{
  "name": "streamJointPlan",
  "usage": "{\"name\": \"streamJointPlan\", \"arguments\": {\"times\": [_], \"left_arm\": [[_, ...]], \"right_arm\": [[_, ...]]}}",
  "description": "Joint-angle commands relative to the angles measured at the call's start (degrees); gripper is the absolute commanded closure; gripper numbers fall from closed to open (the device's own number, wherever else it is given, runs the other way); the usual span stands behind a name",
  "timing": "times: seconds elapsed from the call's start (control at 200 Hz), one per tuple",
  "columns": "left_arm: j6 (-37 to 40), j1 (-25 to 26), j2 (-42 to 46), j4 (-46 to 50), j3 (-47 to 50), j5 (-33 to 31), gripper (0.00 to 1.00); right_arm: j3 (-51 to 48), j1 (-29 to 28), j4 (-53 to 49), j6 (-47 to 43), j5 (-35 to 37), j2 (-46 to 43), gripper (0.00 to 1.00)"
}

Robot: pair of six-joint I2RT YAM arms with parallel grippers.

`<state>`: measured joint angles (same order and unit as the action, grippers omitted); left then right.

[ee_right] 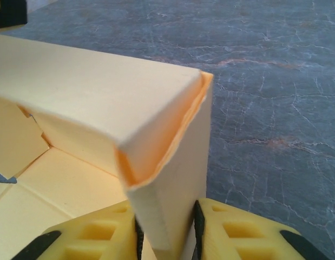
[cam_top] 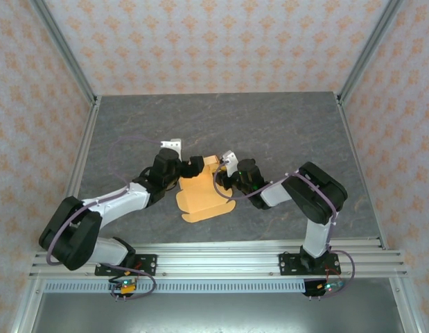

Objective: Fold the paper box

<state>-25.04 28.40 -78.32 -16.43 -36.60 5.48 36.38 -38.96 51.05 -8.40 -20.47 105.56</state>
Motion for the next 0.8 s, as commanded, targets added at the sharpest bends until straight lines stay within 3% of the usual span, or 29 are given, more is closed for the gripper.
{"name": "streamJointPlan", "arguments": {"times": [0.0, 0.16, 0.34, 0.44, 0.616, 0.791], "left_arm": [[1.4, 0.0, -1.2, 2.2, -1.4, 2.1, 0.16], [2.2, 0.0, -4.4, 3.8, -3.4, 3.5, 0.18], [0.5, 0.0, -6.4, 4.8, -3.7, 3.9, 0.21], [0.1, 0.1, -6.4, 5.2, -3.5, 4.0, 0.22], [0.7, 0.1, -4.3, 6.5, -3.3, 4.8, 0.23], [2.4, 0.1, -0.2, 7.2, -3.7, 4.7, 0.23]], "right_arm": [[1.4, -0.2, 3.7, -1.3, -1.3, 1.2, 0.65], [-0.7, -0.3, 9.4, 1.1, 5.8, 1.0, 0.49], [-2.7, -0.5, 14.5, 3.6, 11.6, 1.2, 0.47], [-2.6, -0.4, 14.9, 4.8, 14.4, 1.4, 0.5], [-1.6, -0.7, 13.1, 5.3, 17.0, 2.0, 0.66], [-0.1, -0.7, 9.9, 4.2, 10.4, 2.2, 0.69]]}}
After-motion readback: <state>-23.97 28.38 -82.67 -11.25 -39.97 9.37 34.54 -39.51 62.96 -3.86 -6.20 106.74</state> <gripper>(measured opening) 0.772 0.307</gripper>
